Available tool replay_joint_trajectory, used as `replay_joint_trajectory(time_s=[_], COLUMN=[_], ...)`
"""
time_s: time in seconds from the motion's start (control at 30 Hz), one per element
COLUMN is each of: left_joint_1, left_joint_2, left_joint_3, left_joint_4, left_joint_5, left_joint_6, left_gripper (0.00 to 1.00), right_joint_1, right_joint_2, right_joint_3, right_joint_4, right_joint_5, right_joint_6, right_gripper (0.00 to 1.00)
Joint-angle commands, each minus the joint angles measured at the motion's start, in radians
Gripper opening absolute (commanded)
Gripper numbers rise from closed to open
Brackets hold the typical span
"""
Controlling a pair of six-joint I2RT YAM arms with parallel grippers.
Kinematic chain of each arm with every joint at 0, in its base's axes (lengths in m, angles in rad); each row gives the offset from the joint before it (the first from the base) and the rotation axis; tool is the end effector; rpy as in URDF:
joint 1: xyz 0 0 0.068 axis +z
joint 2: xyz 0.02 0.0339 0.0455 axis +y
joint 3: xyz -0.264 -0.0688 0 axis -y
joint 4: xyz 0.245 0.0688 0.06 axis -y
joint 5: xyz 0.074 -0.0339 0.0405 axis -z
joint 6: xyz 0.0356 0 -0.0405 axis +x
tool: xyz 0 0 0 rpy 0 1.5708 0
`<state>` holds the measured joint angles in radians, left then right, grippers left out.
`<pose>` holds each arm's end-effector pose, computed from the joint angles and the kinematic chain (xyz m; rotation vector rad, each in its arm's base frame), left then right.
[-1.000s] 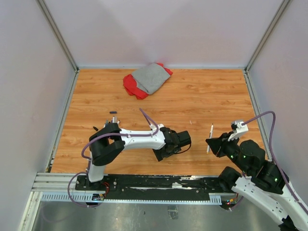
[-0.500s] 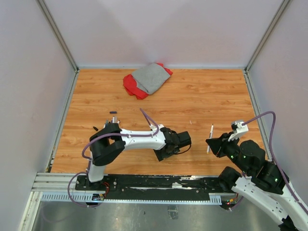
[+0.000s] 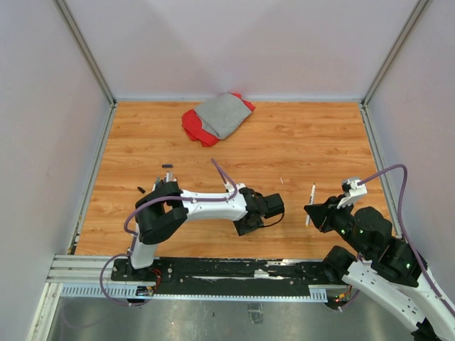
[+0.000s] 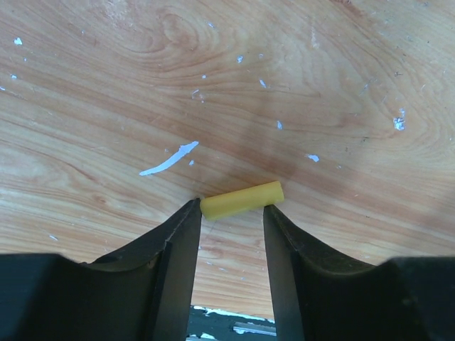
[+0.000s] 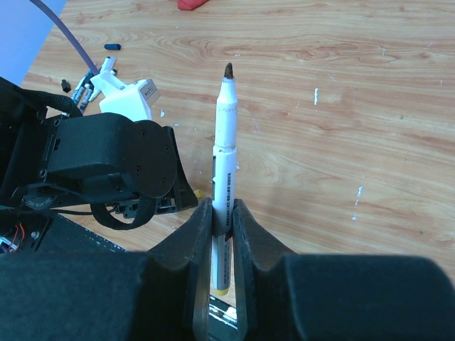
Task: Insert the pens into the pen caps
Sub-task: Adjust the pen cap at the center of the board.
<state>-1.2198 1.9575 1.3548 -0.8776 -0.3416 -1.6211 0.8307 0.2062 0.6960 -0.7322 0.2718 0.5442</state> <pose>0.1367 -0.3388 0.1614 -0.5774 2.7298 -0.0528 0.0439 0.0339 0.3098 -0.0683 1.8641 0.7254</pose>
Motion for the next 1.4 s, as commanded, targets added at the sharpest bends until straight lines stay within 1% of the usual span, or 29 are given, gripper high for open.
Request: replay_joint_trajectory(time_s=[0.0, 0.13, 0.2, 0.3, 0.47, 0.63, 0.8, 1.07, 1.37], left_joint_1=[-0.009, -0.010, -0.009, -0.010, -0.010, -0.009, 0.005, 0.066, 0.106], left_joint_2=[0.085, 0.077, 0.057, 0.023, -0.025, -0.049, -0.032, -0.070, -0.043], left_joint_3=[-0.023, -0.043, -0.071, -0.115, -0.185, -0.250, -0.256, -0.316, -0.277], left_joint_4=[0.079, 0.088, 0.098, 0.128, 0.154, 0.230, 0.193, 0.190, 0.124], left_joint_5=[0.004, -0.013, -0.031, -0.048, -0.046, -0.009, -0.021, -0.052, -0.145], left_joint_6=[0.049, 0.122, 0.157, 0.235, 0.326, 0.362, 0.361, 0.369, 0.399], left_gripper=[0.44, 0.36, 0.27, 0.26, 0.28, 0.30, 0.31, 0.32, 0.33], right_joint_1=[0.005, 0.004, 0.005, 0.004, 0.004, 0.004, 0.005, 0.004, 0.005], right_joint_2=[-0.019, -0.019, -0.019, -0.020, -0.019, -0.018, -0.023, -0.024, -0.028], right_joint_3=[0.008, 0.008, 0.007, 0.004, -0.009, -0.014, -0.013, -0.014, -0.010], right_joint_4=[-0.014, -0.014, -0.014, -0.015, -0.005, 0.005, 0.001, 0.002, -0.002], right_joint_5=[0.018, 0.018, 0.016, 0.016, 0.012, 0.006, 0.010, 0.013, 0.013], right_joint_6=[-0.004, -0.003, -0.004, -0.003, 0.003, 0.005, 0.002, 0.001, 0.001], right_gripper=[0.06, 0.06, 0.06, 0.06, 0.06, 0.06, 0.06, 0.06, 0.06])
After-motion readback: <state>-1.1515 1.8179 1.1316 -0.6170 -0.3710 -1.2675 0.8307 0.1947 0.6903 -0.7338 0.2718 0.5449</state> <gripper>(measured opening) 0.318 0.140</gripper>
